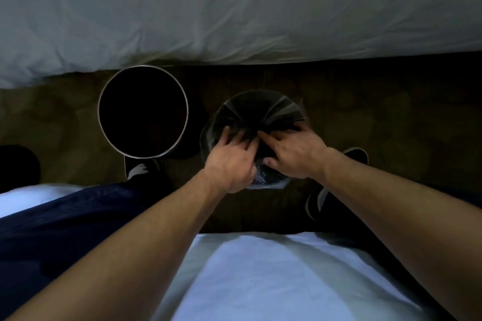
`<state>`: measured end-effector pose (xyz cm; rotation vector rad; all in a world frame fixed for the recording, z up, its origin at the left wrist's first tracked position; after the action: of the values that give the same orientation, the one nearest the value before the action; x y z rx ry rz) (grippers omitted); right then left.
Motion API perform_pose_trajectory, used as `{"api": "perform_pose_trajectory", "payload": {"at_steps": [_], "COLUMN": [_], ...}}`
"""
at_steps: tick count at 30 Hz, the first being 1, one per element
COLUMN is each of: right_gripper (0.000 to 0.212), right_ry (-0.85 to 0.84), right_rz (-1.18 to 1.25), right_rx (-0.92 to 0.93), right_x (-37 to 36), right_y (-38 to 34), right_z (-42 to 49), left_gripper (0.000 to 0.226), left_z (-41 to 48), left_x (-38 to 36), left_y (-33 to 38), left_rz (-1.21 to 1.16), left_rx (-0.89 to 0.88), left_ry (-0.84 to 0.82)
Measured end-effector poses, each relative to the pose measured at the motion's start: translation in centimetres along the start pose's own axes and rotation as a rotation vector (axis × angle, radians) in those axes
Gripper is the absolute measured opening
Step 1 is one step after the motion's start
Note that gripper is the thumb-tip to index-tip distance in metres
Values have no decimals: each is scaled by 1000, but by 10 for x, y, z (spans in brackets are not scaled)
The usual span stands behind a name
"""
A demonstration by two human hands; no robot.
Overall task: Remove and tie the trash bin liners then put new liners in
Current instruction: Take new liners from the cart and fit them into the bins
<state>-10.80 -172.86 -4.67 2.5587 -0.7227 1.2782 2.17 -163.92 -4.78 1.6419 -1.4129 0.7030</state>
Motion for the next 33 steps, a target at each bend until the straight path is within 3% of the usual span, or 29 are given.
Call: {"api": "perform_pose_trajectory", "payload": {"at_steps": [3, 6, 11, 14, 17, 21, 24, 26, 29, 33], "right_gripper": [64, 68, 45, 57, 73, 67, 57, 51, 59, 75], "right_ry": [-140, -174, -16, -9, -73, -57, 73, 163, 6, -204], "right_rz": [-113, -161, -205, -231, -336, -620, -529, -431, -379, -415], "right_rx": [55, 114, 191, 240, 108, -97, -71, 56, 176, 84], "right_x": [-6, -5, 14, 14, 17, 20, 14, 12, 1, -9], "right_y": [8, 14, 5, 0, 6, 9, 7, 8, 12, 22], "right_z": [-6, -13, -6, 12, 27, 24, 15, 9, 0, -8], "left_gripper": [72, 62, 49, 60, 50, 53, 53, 43, 47, 67], "left_z": [0, -13, -21, -22, -29, -35, -25, -5, 23, 35], "left_x": [-6, 6, 20, 6, -10, -11, 8, 23, 34, 45], "left_y": [-13, -19, -17, -12, -12, -18, -10, -9, -17, -32], "left_rz": [140, 271, 232, 259, 329, 337, 167, 211, 495, 819], "left_rx": [-16, -132, -268, -273, -265, -241, -240, -244, -164, -87], "left_ry": [-206, -308, -183, -214, -271, -318, -295, -190, -194, -254]}}
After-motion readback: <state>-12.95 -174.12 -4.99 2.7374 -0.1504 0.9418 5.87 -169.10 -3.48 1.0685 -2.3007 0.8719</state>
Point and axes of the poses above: each hand's wrist, its own z-axis towards the middle knuckle, its own x-axis out of the back of the hand, y = z × x, the point moved 3 cm from there along z, towards the middle knuckle, and after that the axes turned 5 degrees about -z, right-handed, at the moved point
